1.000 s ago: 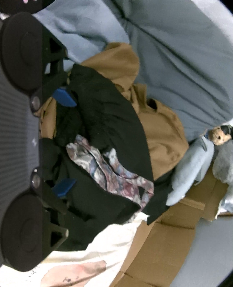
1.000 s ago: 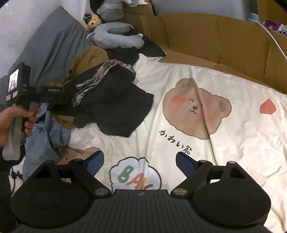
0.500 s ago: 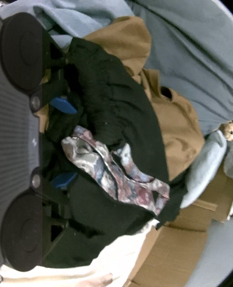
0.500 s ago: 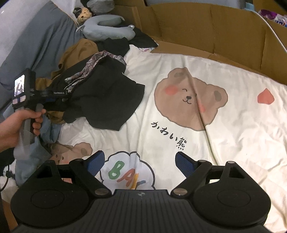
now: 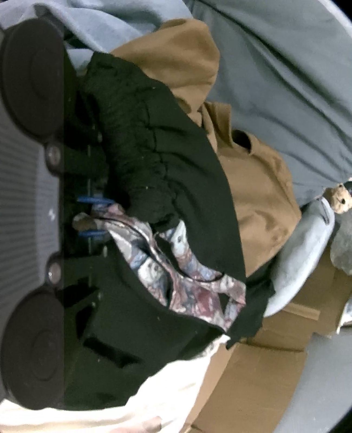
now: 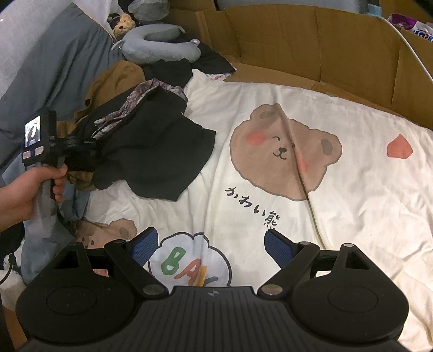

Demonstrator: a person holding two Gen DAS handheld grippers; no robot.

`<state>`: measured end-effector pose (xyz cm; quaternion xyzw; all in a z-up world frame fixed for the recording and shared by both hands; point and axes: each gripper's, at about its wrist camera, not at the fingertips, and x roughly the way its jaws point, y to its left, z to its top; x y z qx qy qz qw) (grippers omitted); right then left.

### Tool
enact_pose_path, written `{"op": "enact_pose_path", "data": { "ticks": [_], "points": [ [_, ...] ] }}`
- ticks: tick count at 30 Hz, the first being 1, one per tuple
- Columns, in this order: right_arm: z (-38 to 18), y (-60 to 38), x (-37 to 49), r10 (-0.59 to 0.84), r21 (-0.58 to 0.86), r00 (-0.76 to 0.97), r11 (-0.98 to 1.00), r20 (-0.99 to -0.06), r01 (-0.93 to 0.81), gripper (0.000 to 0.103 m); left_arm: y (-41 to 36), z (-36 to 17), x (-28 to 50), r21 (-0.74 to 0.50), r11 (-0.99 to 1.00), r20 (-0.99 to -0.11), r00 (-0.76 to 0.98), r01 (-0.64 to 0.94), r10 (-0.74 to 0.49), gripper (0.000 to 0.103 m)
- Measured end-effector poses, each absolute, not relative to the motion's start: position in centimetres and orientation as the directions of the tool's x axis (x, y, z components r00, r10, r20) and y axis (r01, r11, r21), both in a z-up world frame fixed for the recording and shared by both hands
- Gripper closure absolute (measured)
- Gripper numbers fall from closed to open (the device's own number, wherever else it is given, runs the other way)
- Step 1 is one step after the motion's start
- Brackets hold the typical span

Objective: Fold clothes
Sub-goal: 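Close the left gripper on the black garment's floral edge and lift, then drag the black garment onto the open sheet while the right gripper grasps its edge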

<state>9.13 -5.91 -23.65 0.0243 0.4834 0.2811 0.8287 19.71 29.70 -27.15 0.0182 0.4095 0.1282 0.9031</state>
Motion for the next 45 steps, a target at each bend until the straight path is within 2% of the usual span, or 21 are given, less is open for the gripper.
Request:
{"op": "enact_pose_path", "data": {
  "ticks": [8,16,25,32,39,41,42,43,44,45],
  "points": [
    [-23.4,-6.0,9.5,0.492,0.313,0.383,0.841,-0.782,-0.44,0.013,27.1,-24.7,17.9,0.023,0.996,-0.758,0.648,-0.089,0.075,0.095],
    [-23.2,-6.5,9.8,0.497,0.325,0.39,0.843,-0.776,-0.428,0.013,21.6,-23.3,16.1,-0.136,0.985,-0.792,0.586,0.101,-0.17,0.096],
    [-23.2,-7.4,9.9,0.53,0.361,0.365,0.823,-0.765,-0.439,0.017,15.5,-23.3,13.9,-0.232,0.923,-0.807,0.47,0.307,-0.359,0.096],
    [-23.7,-7.0,8.9,0.59,0.412,0.306,0.773,-0.747,-0.482,0.017,11.0,-22.8,12.5,-0.331,0.826,-0.78,0.359,0.457,-0.512,0.096],
    [-24.5,-7.2,8.6,0.597,0.426,0.294,0.768,-0.746,-0.479,0.018,7.4,-22.5,11.8,-0.439,0.739,-0.742,0.258,0.511,-0.619,0.096],
    [-25.1,-7.4,8.8,0.603,0.441,0.285,0.766,-0.745,-0.467,0.027,6.8,-22.6,12.4,-0.449,0.729,-0.738,0.245,0.516,-0.628,0.096],
    [-25.4,-7.5,8.8,0.606,0.449,0.281,0.766,-0.745,-0.461,0.039,6.7,-22.7,12.6,-0.455,0.727,-0.738,0.239,0.515,-0.631,0.096],
    [-25.7,-7.7,8.9,0.608,0.456,0.276,0.765,-0.744,-0.455,0.057,6.5,-22.7,12.7,-0.456,0.727,-0.741,0.234,0.514,-0.63,0.096],
    [-26.0,-7.8,9.0,0.611,0.464,0.271,0.764,-0.743,-0.449,0.065,6.4,-22.8,12.8,-0.457,0.727,-0.743,0.229,0.512,-0.629,0.096],
    [-26.2,-7.9,8.9,0.619,0.475,0.263,0.758,-0.74,-0.447,0.082,6.3,-22.6,12.4,-0.447,0.728,-0.749,0.226,0.52,-0.622,0.096]
  ]
}}
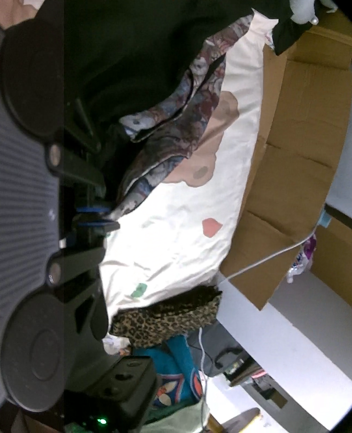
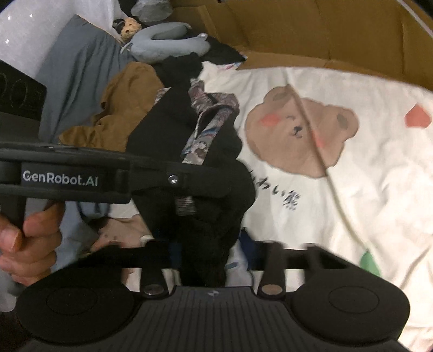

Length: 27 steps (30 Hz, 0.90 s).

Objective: Fold clothes
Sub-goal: 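Drag the black garment onto the open sheet while the right gripper grasps its edge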

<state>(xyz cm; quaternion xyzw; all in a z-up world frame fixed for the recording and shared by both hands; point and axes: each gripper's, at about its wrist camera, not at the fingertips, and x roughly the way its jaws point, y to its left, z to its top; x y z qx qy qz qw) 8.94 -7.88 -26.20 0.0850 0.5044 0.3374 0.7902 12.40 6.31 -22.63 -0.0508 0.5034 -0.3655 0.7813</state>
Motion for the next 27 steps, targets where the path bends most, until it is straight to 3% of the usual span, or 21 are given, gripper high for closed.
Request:
{"op": "enact_pose_path", "data": {
  "ticks": [6,8,10,15,18,27],
  "points": [
    [-27.0,-9.1,8.9,0.567,0.425,0.289,0.797,-0.772,-0.428,0.087,7.7,-21.7,13.0,-0.408,0.743,-0.746,0.275,0.531,-0.606,0.08],
    [-27.7,-10.4,9.2,0.54,0.423,0.291,0.823,-0.789,-0.38,0.088,7.8,-21.3,13.3,-0.374,0.757,-0.748,0.309,0.535,-0.588,0.064],
    [-28.3,-11.6,9.4,0.519,0.419,0.298,0.842,-0.801,-0.34,0.088,7.9,-21.6,14.0,-0.343,0.78,-0.751,0.346,0.523,-0.562,0.055],
    [-28.8,-14.3,9.8,0.483,0.408,0.331,0.871,-0.811,-0.274,0.088,7.8,-23.1,15.5,-0.269,0.82,-0.795,0.364,0.505,-0.485,0.054],
    [-28.9,-15.8,10.1,0.465,0.4,0.353,0.884,-0.812,-0.243,0.088,7.1,-23.9,16.3,-0.258,0.828,-0.803,0.367,0.497,-0.47,0.046],
    [-29.2,-20.0,11.5,0.392,0.366,0.405,0.919,-0.826,-0.145,0.089,4.2,-25.5,19.7,-0.114,0.834,-0.811,0.434,0.54,-0.393,0.04]
  ]
}}
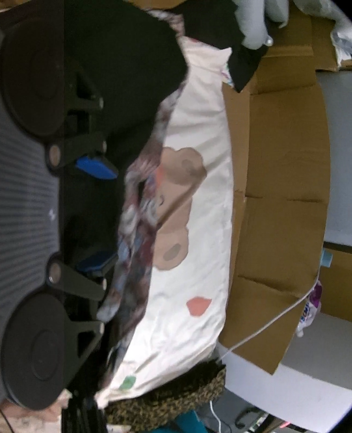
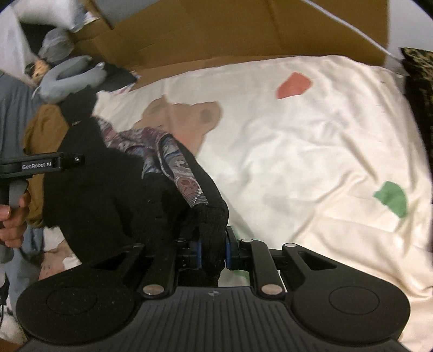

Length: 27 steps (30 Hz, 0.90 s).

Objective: Fold clothes
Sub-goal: 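Drag the black garment onto the open sheet while the right gripper grasps its edge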

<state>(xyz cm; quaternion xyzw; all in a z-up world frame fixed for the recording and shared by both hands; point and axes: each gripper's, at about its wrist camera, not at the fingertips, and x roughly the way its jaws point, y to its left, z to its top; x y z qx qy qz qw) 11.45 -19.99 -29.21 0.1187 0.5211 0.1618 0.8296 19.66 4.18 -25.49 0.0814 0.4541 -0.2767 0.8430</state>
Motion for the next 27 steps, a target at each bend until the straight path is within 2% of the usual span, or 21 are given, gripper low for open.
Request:
{"op": "enact_pose_path", "data": {
  "ticks": [8,15,16,18,19,20,23,27],
  "points": [
    [-29.2,-23.6,12.0,0.334,0.346,0.446,0.936,-0.83,-0.058,0.089,2.1,-27.4,22.4,-0.104,0.894,-0.838,0.446,0.435,-0.315,0.027],
    [-29.4,-23.6,12.1,0.341,0.351,0.447,0.934,-0.827,-0.063,0.089,2.0,-29.6,25.0,-0.196,0.934,-0.876,0.375,0.3,-0.304,0.03],
    [-29.4,-23.7,12.0,0.342,0.353,0.448,0.934,-0.826,-0.06,0.089,2.0,-29.8,25.3,-0.209,0.937,-0.878,0.367,0.281,-0.307,0.034],
    [-29.3,-23.8,12.0,0.343,0.358,0.452,0.932,-0.824,-0.056,0.089,2.2,-30.4,26.0,-0.219,0.943,-0.889,0.347,0.249,-0.298,0.056],
    [-29.3,-23.7,12.1,0.344,0.36,0.454,0.931,-0.822,-0.054,0.089,2.3,-30.7,26.3,-0.226,0.947,-0.901,0.321,0.228,-0.292,0.084],
    [-29.3,-23.7,12.2,0.346,0.365,0.459,0.93,-0.818,-0.049,0.089,2.7,-30.9,26.4,-0.246,0.949,-0.908,0.294,0.199,-0.297,0.094],
    [-29.2,-23.8,12.3,0.346,0.371,0.468,0.928,-0.813,-0.042,0.088,3.7,-30.9,25.9,-0.271,0.946,-0.913,0.263,0.177,-0.311,0.098],
    [-28.9,-24.2,12.4,0.341,0.363,0.483,0.931,-0.807,-0.051,0.088,5.1,-29.7,24.2,-0.287,0.941,-0.911,0.252,0.182,-0.326,0.1]
  ]
}}
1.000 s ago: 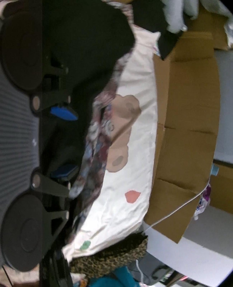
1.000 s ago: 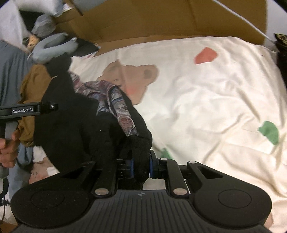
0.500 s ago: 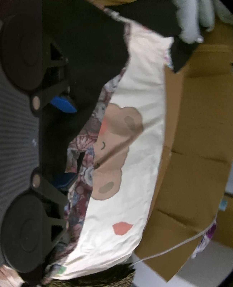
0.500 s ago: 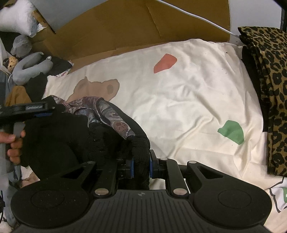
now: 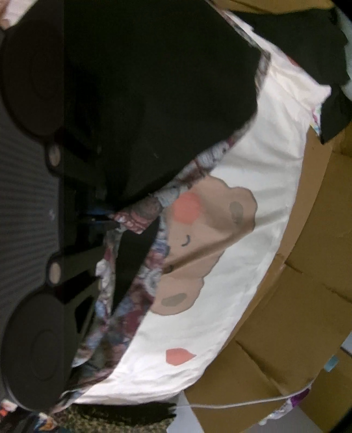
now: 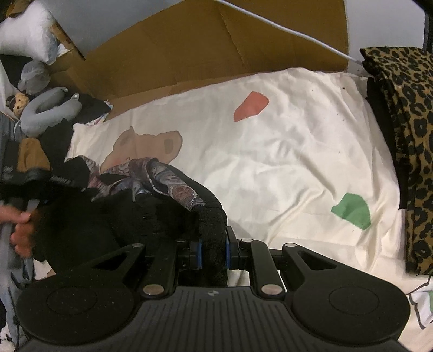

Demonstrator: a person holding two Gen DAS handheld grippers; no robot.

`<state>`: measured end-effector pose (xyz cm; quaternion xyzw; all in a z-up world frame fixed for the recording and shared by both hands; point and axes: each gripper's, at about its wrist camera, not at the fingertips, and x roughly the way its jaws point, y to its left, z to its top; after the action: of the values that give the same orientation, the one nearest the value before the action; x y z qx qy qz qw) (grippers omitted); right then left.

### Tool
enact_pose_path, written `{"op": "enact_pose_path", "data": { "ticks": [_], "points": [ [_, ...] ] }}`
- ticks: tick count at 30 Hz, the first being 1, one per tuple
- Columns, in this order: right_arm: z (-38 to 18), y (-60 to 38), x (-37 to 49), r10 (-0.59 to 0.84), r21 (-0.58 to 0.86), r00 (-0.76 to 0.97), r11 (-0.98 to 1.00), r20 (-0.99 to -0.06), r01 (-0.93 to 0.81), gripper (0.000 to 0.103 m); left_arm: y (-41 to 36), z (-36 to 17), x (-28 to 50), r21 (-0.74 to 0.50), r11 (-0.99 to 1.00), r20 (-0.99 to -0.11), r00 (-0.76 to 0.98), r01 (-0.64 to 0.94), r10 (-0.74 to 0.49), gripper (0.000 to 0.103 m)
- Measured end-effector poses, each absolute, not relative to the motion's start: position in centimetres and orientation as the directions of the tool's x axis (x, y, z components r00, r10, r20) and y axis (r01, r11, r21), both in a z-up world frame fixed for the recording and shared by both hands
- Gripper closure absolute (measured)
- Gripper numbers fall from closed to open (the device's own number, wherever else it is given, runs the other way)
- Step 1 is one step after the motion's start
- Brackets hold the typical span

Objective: Fold clothes

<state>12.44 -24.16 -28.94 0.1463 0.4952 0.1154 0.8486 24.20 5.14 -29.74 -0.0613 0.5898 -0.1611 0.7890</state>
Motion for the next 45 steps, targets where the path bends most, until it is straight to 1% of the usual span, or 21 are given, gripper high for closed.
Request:
{"op": "enact_pose_path", "data": {
  "ticks": [4,10,24,26,29,30,31,35,40,42,45],
  "points": [
    [-28.6,-24.6,12.8,0.306,0.336,0.511,0.941,-0.803,-0.036,0.089,6.6,-28.5,22.2,-0.31,0.929,-0.905,0.238,0.203,-0.354,0.1],
    [-27.3,-25.2,14.6,0.271,0.305,0.563,0.952,-0.781,-0.035,0.088,8.4,-28.0,19.5,-0.328,0.916,-0.913,0.171,0.231,-0.37,0.1],
    [-23.7,-23.5,19.0,0.228,0.207,0.667,0.972,-0.709,-0.112,0.088,11.6,-27.6,14.4,-0.4,0.887,-0.903,0.064,0.231,-0.424,0.1],
    [-24.1,-23.2,19.4,0.217,0.2,0.651,0.975,-0.727,-0.101,0.084,11.7,-27.7,14.1,-0.411,0.884,-0.899,0.064,0.221,-0.434,0.1],
    [-24.7,-23.1,19.1,0.197,0.193,0.642,0.978,-0.741,-0.077,0.073,11.3,-27.3,14.7,-0.422,0.877,-0.892,0.068,0.229,-0.446,0.1],
    [-24.8,-23.2,18.8,0.188,0.185,0.643,0.98,-0.742,-0.072,0.063,11.2,-27.1,14.7,-0.422,0.876,-0.891,0.07,0.233,-0.448,0.1],
    [-24.8,-23.2,18.5,0.19,0.189,0.642,0.979,-0.743,-0.071,0.057,11.0,-26.9,14.7,-0.422,0.875,-0.89,0.072,0.237,-0.449,0.1],
    [-24.8,-23.8,17.4,0.207,0.241,0.621,0.97,-0.756,-0.029,0.056,10.7,-26.8,14.8,-0.425,0.872,-0.887,0.078,0.242,-0.454,0.1],
    [-25.4,-22.9,15.6,0.276,0.318,0.561,0.948,-0.781,-0.023,0.056,10.9,-26.4,14.4,-0.424,0.868,-0.885,0.089,0.258,-0.458,0.1],
    [-25.6,-22.1,15.1,0.301,0.334,0.542,0.942,-0.784,-0.039,0.056,10.5,-26.6,14.6,-0.427,0.866,-0.882,0.091,0.26,-0.462,0.1],
    [-25.4,-20.6,14.3,0.304,0.322,0.548,0.944,-0.779,-0.066,0.056,10.3,-26.6,14.7,-0.431,0.865,-0.88,0.094,0.259,-0.466,0.1]
  ]
}}
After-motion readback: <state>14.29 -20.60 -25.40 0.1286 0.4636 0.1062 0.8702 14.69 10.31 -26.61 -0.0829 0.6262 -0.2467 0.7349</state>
